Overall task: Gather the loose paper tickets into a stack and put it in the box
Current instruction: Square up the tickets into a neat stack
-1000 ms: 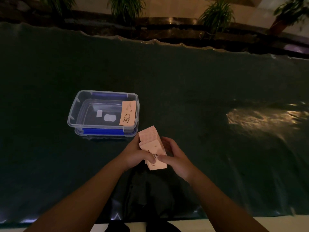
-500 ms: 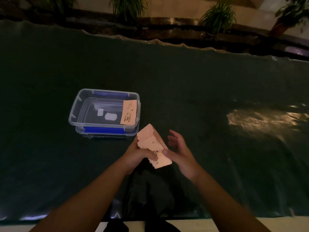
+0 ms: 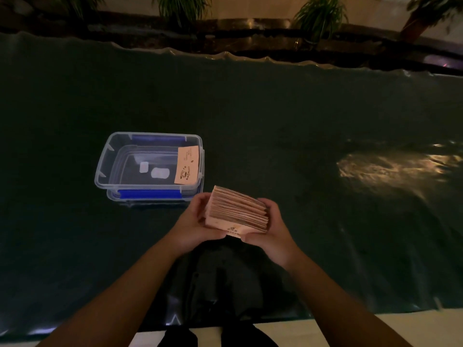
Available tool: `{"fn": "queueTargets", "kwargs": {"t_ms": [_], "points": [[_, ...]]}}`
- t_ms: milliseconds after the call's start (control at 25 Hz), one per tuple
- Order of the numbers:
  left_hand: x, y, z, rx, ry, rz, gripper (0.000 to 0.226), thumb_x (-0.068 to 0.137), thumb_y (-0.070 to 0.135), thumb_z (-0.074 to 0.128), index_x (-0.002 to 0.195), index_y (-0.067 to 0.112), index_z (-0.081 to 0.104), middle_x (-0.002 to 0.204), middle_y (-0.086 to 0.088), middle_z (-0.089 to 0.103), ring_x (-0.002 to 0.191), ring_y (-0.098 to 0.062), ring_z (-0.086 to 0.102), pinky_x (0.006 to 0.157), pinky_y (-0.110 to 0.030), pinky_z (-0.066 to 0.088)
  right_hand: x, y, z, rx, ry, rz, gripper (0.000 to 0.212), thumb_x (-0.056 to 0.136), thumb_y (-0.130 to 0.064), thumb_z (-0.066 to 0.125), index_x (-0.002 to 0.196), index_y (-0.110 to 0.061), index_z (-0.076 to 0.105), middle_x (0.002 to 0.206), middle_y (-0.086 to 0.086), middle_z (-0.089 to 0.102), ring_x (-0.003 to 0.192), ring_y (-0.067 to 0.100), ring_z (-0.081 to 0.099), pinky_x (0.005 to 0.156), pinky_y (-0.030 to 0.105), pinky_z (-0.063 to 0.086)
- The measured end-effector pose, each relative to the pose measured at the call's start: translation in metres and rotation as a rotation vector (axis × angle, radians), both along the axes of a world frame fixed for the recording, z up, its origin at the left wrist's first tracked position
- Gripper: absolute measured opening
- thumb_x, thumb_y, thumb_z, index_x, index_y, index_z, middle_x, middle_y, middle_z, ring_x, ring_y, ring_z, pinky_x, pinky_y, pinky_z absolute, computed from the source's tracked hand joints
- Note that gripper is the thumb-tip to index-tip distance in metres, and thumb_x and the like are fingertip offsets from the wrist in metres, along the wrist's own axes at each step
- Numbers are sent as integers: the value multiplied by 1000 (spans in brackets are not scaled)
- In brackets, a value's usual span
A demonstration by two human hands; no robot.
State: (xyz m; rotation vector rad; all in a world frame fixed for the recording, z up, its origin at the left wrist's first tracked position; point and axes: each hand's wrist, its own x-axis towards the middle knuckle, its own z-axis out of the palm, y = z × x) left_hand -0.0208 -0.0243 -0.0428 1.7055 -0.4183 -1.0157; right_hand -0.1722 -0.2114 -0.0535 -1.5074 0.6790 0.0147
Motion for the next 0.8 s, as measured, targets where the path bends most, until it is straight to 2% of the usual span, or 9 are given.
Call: {"fn": "queueTargets", "kwargs": {"t_ms": [80, 160, 240, 320, 400, 480, 640, 720, 800], "points": [[1, 2, 0, 126, -181, -77, 99, 60, 22, 98, 138, 41, 40, 139, 11, 58, 131, -10, 56, 114, -48, 46, -1, -3, -1, -101, 57, 63, 102, 71, 2, 88, 152, -31, 36, 147, -1, 59, 137, 16, 60, 112, 38, 53], [1, 2, -7, 233, -363, -109, 104, 58, 37, 98, 143, 41, 37, 146, 11, 49, 139, -11, 44, 120, -48, 35, -1, -2, -4, -267, 152, 145, 111, 72, -17, 89, 163, -36, 26, 157, -2, 46, 148, 10, 41, 119, 35, 39], [0, 2, -17, 319, -475, -149, 106, 60, 46, 95, 146, 37, 35, 152, 8, 42, 146, -15, 34, 125, -50, 21, -1, 1, -7, -365, 203, 193, 111, 76, -26, 86, 166, -34, 22, 162, -2, 37, 154, 12, 26, 126, 41, 32], [-2, 4, -27, 394, -521, -196, 113, 63, 52, 93, 153, 31, 29, 161, 2, 33, 153, -20, 23, 127, -51, 11, 0, 4, -11, -442, 259, 229, 113, 77, -32, 84, 168, -35, 17, 167, 1, 28, 157, 21, 20, 130, 53, 26], [-1, 4, -38, 437, -541, -238, 123, 64, 55, 92, 160, 29, 19, 168, 0, 23, 157, -21, 12, 127, -50, 5, 2, 4, -17, -520, 329, 272, 117, 78, -35, 82, 169, -37, 9, 172, 3, 18, 159, 32, 15, 130, 58, 19], [2, 5, -46, 446, -589, -276, 133, 62, 61, 90, 163, 29, 9, 171, 0, 17, 158, -21, 8, 126, -49, 2, 3, 5, -21, -567, 346, 284, 122, 78, -37, 83, 170, -35, 3, 175, 2, 11, 161, 34, 8, 129, 57, 12], [5, 6, -56, 468, -679, -320, 139, 60, 73, 84, 165, 28, 5, 171, -1, 16, 158, -22, 8, 126, -50, 3, 5, 3, -23, -633, 304, 299, 123, 79, -39, 83, 171, -28, 2, 176, 1, 10, 162, 25, 2, 130, 50, 4], [5, 4, -55, 442, -656, -292, 137, 60, 69, 86, 164, 29, 7, 170, -1, 18, 158, -22, 8, 126, -51, 4, 4, -1, -26, -610, 308, 301, 128, 78, -40, 84, 171, -30, -4, 176, 0, 9, 161, 24, 2, 131, 51, 3], [5, 3, -52, 429, -641, -268, 137, 59, 63, 90, 163, 28, 7, 169, -2, 19, 157, -23, 9, 127, -51, 4, 3, -5, -28, -606, 315, 304, 133, 75, -44, 84, 169, -35, -10, 176, -2, 7, 162, 31, 2, 130, 53, 6]]}}
